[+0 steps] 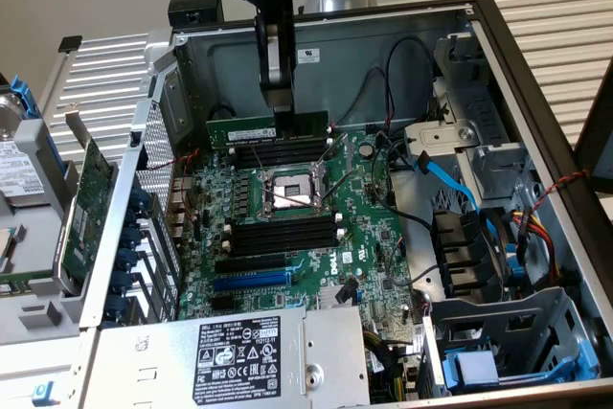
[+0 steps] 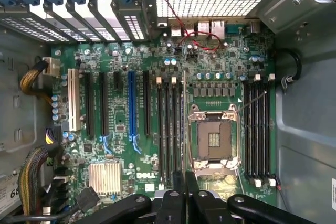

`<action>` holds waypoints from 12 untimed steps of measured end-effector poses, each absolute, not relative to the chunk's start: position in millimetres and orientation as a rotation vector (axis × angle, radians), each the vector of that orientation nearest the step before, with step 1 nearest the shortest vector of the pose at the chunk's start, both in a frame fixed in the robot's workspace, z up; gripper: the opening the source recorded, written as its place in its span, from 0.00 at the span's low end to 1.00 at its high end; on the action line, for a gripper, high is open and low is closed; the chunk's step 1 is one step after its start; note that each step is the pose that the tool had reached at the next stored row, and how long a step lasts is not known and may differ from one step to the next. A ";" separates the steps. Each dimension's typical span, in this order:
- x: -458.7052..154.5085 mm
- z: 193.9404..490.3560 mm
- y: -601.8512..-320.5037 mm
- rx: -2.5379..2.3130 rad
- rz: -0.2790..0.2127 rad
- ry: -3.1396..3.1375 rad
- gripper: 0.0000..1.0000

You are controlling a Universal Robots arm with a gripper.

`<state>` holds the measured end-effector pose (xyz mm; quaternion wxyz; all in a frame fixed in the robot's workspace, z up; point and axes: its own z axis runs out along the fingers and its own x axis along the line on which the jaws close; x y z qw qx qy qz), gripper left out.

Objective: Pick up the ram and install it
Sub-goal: 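Pick up the ram and move it above insertion slot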

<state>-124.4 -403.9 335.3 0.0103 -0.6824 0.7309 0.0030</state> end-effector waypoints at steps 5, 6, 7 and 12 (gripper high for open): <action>-122.8 330.9 -405.6 -2.132 0.015 2.284 0.13; -122.0 329.3 -405.6 -2.132 0.015 2.284 0.13; -121.0 327.6 -405.6 -2.132 0.015 2.284 0.13; -118.2 318.5 -405.6 -2.132 0.015 2.284 0.13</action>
